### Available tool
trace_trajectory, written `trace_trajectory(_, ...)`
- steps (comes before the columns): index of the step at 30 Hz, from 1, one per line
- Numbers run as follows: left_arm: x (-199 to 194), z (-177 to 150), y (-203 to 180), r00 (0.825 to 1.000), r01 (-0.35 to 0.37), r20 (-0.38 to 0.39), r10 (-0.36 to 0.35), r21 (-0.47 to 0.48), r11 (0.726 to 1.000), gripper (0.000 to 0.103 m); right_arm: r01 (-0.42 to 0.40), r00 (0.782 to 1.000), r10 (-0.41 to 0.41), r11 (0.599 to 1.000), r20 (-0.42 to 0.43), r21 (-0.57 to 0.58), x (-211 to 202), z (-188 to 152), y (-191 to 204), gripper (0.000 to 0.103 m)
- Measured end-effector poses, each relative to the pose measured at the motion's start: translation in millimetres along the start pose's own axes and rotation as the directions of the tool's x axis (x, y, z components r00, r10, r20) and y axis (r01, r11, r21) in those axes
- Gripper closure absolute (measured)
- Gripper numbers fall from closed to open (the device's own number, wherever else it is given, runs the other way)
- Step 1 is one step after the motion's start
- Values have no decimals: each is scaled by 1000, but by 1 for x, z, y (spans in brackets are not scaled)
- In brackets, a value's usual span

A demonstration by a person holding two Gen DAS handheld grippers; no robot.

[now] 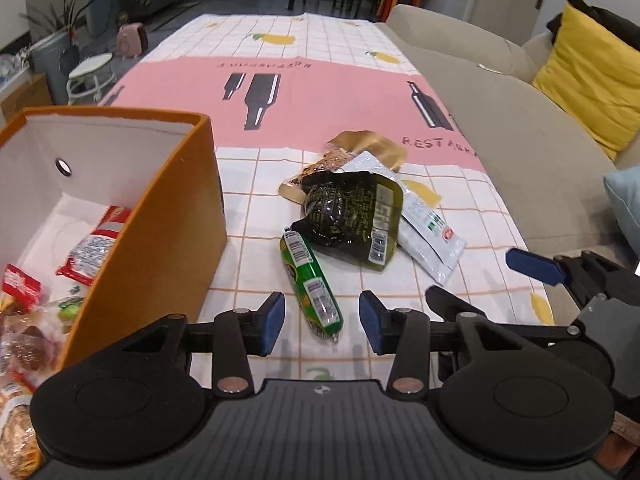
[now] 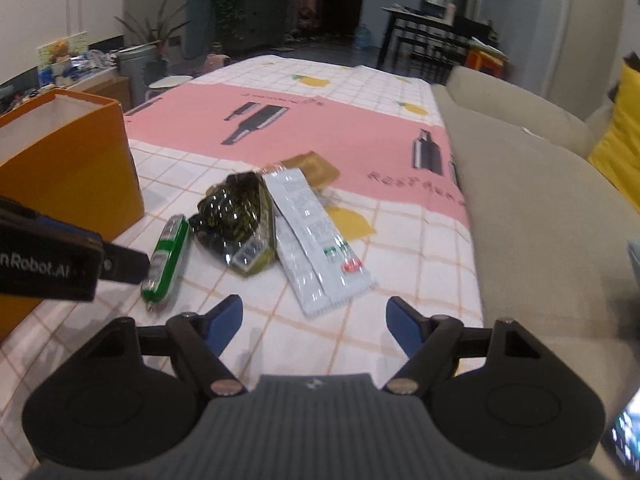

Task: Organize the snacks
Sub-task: 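Grasp the green sausage stick with the left tool while the right tool grasps the white strip pack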

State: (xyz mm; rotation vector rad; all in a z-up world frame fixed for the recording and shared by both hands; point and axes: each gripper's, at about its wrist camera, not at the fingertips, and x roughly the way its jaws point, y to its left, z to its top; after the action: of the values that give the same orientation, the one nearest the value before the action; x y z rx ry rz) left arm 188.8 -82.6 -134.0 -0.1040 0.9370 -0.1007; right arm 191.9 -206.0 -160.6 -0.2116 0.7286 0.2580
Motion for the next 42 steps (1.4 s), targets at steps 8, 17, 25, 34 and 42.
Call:
trace_trajectory(8, 23, 14, -3, 999, -44, -10, 44, -2, 999, 44, -71, 997, 69, 983, -15, -168, 46, 16, -12, 26)
trace_trajectory(17, 40, 18, 2, 997, -56, -56, 55, -25, 998, 46, -237, 971, 230, 947, -60, -214, 82, 41, -27, 26)
trace_trajectory(25, 48, 15, 6, 995, -53, -89, 50, -32, 998, 75, -267, 963, 259, 954, -77, -138, 84, 35, -26, 50)
trace_trajectory(34, 39, -1, 9, 996, -9, -90, 9, -1, 1000, 78, -152, 983, 150, 988, -102, -18, 50, 13, -7, 52)
trace_trajectory(42, 21, -23, 7, 993, 41, -109, -35, 55, 998, 78, -46, 982, 61, 995, -179, 91, 13, -10, 12, 52)
